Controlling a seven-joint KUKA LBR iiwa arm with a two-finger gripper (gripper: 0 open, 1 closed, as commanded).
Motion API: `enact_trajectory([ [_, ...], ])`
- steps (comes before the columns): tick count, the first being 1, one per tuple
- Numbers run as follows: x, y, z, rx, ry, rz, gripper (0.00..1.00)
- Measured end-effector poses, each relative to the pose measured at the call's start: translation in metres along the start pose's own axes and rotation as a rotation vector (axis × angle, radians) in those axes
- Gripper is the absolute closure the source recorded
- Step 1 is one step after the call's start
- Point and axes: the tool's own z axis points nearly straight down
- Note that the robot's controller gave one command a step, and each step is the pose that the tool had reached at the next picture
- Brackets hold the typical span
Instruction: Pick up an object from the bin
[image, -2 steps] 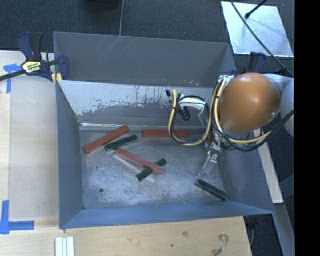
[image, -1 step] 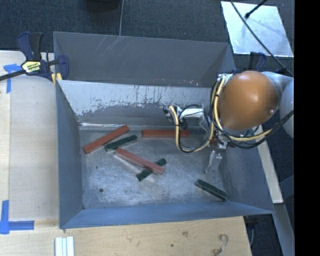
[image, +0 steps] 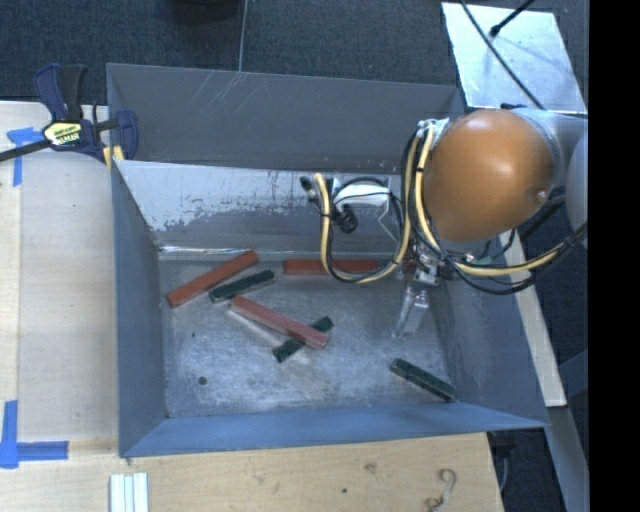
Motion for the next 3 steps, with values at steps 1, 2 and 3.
enact_trajectory([
  [1, 0.030, -0.014, 0.081, 0.001, 0.001, -0.278, 0.00],
  [2, -0.010, -0.004, -0.018, 0.001, 0.007, -0.221, 0.00],
  [3, -0.035, -0.063, 0.088, -0.001, -0.008, -0.284, 0.00],
])
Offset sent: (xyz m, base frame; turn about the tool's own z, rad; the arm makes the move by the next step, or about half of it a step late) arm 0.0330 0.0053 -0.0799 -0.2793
